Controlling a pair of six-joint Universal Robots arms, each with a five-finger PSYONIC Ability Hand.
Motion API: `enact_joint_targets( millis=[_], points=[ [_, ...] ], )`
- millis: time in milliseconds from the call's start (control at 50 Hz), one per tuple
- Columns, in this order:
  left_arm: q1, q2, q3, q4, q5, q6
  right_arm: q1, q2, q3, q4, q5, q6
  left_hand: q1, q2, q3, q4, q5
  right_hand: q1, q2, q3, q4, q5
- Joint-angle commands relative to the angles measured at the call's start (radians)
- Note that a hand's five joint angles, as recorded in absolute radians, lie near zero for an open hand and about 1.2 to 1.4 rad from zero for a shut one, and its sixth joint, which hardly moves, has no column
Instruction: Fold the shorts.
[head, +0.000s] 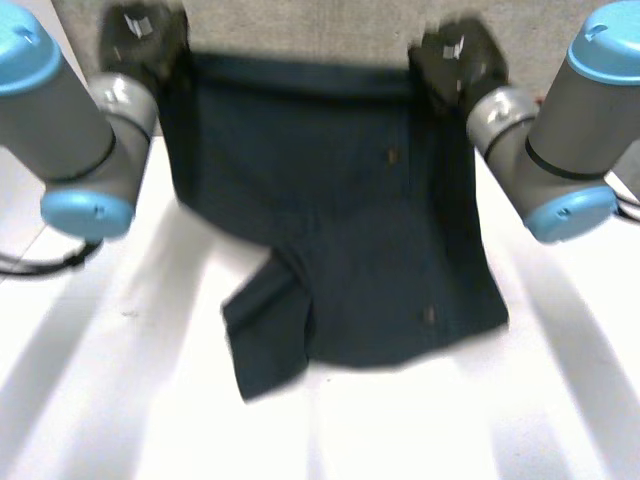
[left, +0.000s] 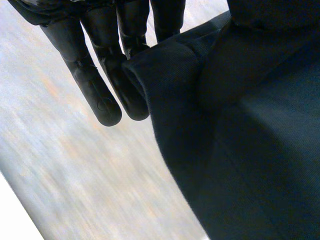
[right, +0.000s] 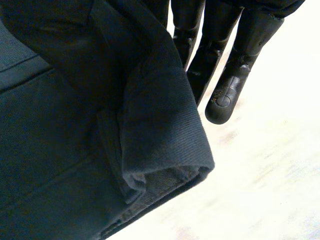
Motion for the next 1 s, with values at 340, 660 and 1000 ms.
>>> enact_joint_targets(
  millis=[340,660,1000],
  points=[
    [0.011,0.249,-0.357,0.385,-0.018,-0.065,-0.001,-0.089,-0.006,-0.121,0.030,0.108,0.262,0.197,0.204,0.193,0.249,0.413,0.219,0.218,0.204,0.239],
    [-0.044,0.062,-0.711,0.084,-0.027,-0.054,-0.006,0.129,0.359,0.152,-0.010,-0.042,0.262,0.197,0.204,0.193,0.249,0.413,0.219,0.218,0.204,0.239],
    [-0.052,0.343,-0.960,-0.141,-0.026,0.138,-0.014,-0.228,0.729,0.246,-0.036,-0.062,0.262,0.197,0.204,0.193,0.249,0.413,0.219,0.218,0.204,0.239]
  ],
)
